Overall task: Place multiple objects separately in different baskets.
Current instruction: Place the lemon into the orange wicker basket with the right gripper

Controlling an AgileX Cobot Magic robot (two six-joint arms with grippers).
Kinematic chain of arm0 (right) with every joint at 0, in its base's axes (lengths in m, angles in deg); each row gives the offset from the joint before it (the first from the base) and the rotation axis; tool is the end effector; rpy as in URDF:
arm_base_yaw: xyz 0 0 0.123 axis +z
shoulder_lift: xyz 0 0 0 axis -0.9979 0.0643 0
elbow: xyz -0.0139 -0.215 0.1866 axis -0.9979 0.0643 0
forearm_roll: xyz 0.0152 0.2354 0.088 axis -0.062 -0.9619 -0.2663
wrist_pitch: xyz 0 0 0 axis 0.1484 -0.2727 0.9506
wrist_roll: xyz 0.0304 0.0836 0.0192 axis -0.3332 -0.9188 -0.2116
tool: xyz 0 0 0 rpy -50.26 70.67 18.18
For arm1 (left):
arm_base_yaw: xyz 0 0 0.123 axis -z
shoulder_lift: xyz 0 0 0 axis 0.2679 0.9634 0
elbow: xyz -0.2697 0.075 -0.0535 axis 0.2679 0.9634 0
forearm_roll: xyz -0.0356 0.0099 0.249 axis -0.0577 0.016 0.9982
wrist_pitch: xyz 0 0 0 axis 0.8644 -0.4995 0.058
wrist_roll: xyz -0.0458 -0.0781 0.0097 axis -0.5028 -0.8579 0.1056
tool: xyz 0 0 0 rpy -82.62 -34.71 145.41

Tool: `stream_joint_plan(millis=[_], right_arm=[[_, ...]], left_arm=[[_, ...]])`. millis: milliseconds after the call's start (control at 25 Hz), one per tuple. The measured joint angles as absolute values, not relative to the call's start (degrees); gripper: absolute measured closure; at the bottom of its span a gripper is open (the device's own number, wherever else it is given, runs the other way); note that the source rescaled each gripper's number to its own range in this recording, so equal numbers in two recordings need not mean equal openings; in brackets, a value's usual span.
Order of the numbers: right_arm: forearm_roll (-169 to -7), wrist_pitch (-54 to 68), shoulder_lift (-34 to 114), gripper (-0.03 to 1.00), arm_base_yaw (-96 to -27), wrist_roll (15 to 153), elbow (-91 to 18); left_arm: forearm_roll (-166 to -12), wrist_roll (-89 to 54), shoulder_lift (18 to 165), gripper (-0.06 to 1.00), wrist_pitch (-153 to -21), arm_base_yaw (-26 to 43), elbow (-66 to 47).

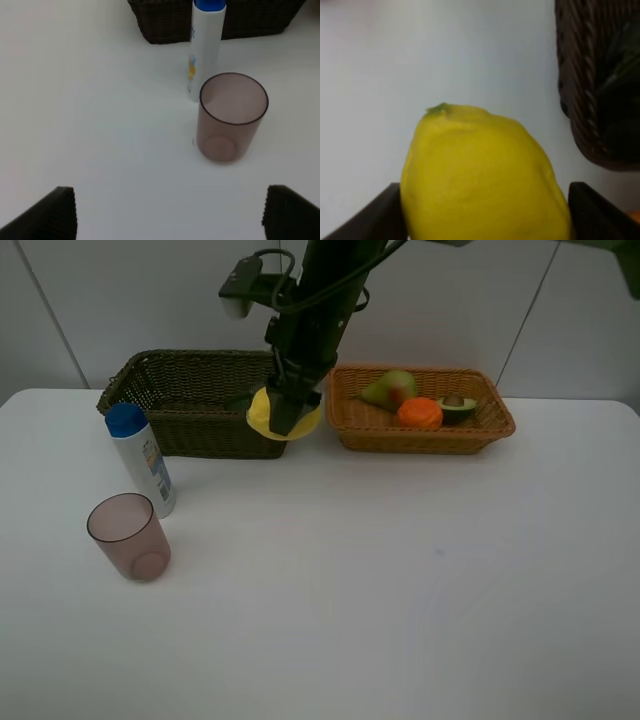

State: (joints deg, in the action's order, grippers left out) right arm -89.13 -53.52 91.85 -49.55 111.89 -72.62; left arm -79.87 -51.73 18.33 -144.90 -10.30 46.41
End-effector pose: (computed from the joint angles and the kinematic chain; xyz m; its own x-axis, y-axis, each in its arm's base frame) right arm 0.3697 0.2923 0.2514 -0.0590 -0.9536 -0.2953 -0.9877 0.0987 -0.1215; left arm 0.0024 -0.0063 0.2503 -0.5483 0.0144 -0.8362 0.1271 0.9897 -0.0663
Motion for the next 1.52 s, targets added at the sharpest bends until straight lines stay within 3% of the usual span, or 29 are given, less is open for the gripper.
stream_joint_plan(millis=[680,1520], right_arm=[[-95.37,-53.4,91.02,0.47,-60.26,105.19,-72.62],[-93.12,-36.96,97.98,0.47,-61.22,96.49,-72.51]], left_arm=[[-79.87,-51.73,18.33,-0.06,-144.9,-10.3,46.41],[-79.87,-51.73,18.33,-0.06,-144.9,-10.3,46.41]])
